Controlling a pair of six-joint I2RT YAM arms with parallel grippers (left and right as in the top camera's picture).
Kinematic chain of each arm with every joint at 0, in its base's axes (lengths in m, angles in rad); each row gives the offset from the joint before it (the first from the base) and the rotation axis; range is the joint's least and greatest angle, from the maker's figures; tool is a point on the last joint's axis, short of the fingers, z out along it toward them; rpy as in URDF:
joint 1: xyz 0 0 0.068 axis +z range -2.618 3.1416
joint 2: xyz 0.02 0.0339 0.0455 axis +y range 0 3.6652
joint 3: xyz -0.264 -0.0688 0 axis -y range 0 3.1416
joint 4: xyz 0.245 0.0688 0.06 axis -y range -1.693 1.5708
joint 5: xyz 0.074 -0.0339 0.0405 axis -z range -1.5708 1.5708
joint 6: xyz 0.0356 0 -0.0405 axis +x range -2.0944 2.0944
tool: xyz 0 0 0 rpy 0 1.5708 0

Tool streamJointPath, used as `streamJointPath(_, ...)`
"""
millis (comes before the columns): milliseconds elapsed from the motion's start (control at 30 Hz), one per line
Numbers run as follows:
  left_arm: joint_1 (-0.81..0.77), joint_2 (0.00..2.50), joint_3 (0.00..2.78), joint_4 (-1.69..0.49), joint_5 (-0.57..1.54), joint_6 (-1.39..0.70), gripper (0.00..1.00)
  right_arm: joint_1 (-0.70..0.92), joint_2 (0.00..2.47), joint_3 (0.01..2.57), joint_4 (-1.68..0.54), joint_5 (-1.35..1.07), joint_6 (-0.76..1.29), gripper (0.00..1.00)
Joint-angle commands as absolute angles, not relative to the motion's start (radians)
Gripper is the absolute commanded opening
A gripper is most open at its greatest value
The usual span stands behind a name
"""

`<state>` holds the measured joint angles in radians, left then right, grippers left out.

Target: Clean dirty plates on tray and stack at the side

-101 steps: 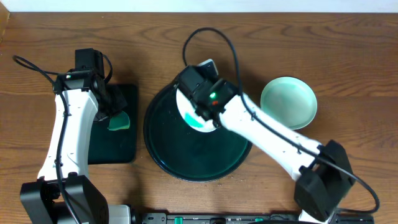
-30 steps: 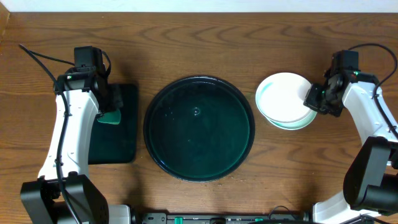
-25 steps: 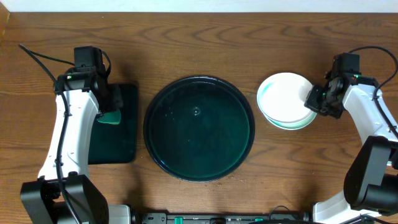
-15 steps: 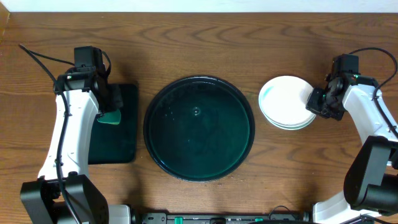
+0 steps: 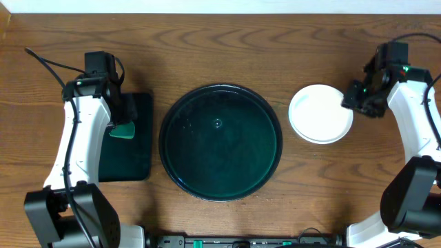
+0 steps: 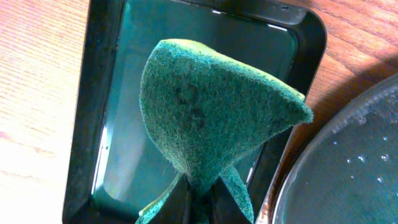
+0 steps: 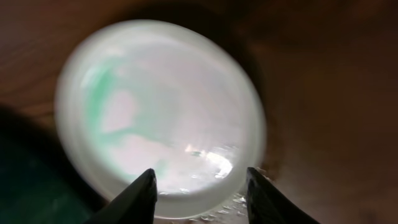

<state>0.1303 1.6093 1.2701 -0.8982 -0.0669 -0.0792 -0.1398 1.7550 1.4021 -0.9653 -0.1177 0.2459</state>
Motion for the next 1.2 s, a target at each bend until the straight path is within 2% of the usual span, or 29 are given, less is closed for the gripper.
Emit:
streamJointPath(0,0.141,1.648,1.262,-0.892,-0.086,-0.091,0.07,-0.078,1.739,1.464,-0.969,-0.234,0.163,0.46)
streamJointPath(200,0.142,1.749,1.262,-0.892,-0.056,-0.091,0.07,0.022,1.739,1.478,-0.958,-0.232,0.162,0.49)
streamJointPath(300,0.142,1.795,1.262,-0.891,-0.02,-0.09,0.29,0.052,1.739,1.478,-0.958,-0.216,0.162,0.51)
streamJointPath(367,0.142,1.81,1.262,-0.888,-0.006,-0.091,0.38,0.062,1.739,1.478,-0.957,-0.214,0.159,0.55)
streamJointPath(400,0.142,1.81,1.262,-0.888,-0.004,-0.091,0.52,0.065,1.739,1.478,-0.957,-0.213,0.159,0.57)
streamJointPath(500,0.142,1.8,1.265,-0.889,-0.003,-0.091,0.64,0.067,1.739,1.478,-0.957,-0.214,0.159,0.6)
streamJointPath(700,0.142,1.718,1.35,-0.979,0.043,-0.09,0.65,0.07,1.739,1.494,-0.97,-0.215,0.134,0.66)
streamJointPath(733,0.142,1.691,1.37,-0.997,0.045,-0.09,0.69,0.072,1.738,1.502,-0.976,-0.214,0.129,0.69)
streamJointPath(833,0.142,1.608,1.387,-1.011,0.045,-0.09,0.7,0.073,1.728,1.542,-1.002,-0.213,0.114,0.75)
streamJointPath(900,0.142,1.56,1.387,-1.017,0.044,-0.09,0.71,0.073,1.715,1.573,-1.023,-0.205,0.113,0.84)
streamJointPath(967,0.142,1.522,1.387,-1.017,0.044,-0.09,0.71,0.073,1.696,1.611,-1.049,-0.185,0.113,0.99)
streamJointPath(1167,0.142,1.489,1.387,-1.016,0.044,-0.09,0.71,0.073,1.585,1.691,-1.089,-0.165,0.114,0.99)
